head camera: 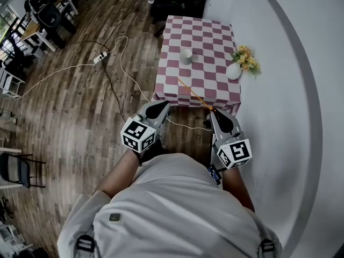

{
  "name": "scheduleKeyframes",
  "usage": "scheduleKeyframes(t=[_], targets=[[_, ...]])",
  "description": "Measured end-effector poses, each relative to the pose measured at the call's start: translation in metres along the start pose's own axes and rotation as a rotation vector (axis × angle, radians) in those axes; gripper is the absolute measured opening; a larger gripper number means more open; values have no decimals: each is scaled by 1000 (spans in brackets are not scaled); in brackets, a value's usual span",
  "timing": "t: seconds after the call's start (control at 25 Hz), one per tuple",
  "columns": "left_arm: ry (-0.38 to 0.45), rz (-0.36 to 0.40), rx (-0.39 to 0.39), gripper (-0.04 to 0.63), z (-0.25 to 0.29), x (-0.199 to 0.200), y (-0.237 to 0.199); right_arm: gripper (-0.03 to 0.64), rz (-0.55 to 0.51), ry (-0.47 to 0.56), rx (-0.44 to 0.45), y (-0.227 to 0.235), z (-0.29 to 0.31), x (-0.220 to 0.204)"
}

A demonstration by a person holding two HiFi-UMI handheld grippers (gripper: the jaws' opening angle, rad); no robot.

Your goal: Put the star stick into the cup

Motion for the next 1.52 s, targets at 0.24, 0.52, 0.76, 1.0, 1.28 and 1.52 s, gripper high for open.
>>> scheduleKeyframes(t=[0.24, 0.52, 0.76, 1.0, 1.28, 1.52], targets=[[3, -1, -14, 5, 10, 6, -43, 26, 3, -8, -27, 7, 41, 8], [8, 15, -36, 5, 12, 29, -111, 28, 8, -11, -52, 4, 105, 30], [4, 20, -50, 5, 7, 43, -169, 27, 31, -10, -90, 2, 153, 45], [5, 17, -61, 5, -2, 44, -208, 28, 18, -21, -119, -7, 186, 54], [-15, -19, -56, 5, -4, 33, -233, 28, 25, -36, -131, -4, 205, 56], [-31, -45, -31, 5, 0, 28, -245, 28, 44, -58, -112, 11, 223, 53]])
Point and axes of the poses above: the fingertips, and each gripper's own axes: z forward along the fingers, y to its right, x out of its top, the point moved 3 cm from there along -z, backward along the fingers, and after that the axes turned 9 degrees about -y, right-handed, at the moved point
